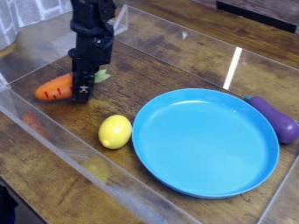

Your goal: Put the carrot on the blue tray

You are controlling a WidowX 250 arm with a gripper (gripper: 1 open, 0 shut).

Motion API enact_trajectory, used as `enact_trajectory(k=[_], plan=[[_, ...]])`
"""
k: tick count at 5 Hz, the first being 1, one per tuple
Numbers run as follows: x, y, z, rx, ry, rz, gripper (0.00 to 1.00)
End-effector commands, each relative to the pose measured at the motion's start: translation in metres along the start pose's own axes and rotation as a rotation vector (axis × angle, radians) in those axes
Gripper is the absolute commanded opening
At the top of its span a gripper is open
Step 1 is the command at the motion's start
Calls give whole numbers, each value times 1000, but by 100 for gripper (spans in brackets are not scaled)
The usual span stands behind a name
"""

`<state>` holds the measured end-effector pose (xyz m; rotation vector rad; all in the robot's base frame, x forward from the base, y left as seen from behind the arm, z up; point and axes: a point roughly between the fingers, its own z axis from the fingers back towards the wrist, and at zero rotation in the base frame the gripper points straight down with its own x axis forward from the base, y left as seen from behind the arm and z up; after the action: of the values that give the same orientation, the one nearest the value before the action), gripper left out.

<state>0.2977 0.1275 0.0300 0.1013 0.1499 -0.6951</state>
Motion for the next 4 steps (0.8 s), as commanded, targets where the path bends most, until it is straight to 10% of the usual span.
enact_trajectory(k=[1, 4], plan=[[9, 9, 13, 42, -41, 3, 0], [28, 11, 10, 46, -55, -80, 0]])
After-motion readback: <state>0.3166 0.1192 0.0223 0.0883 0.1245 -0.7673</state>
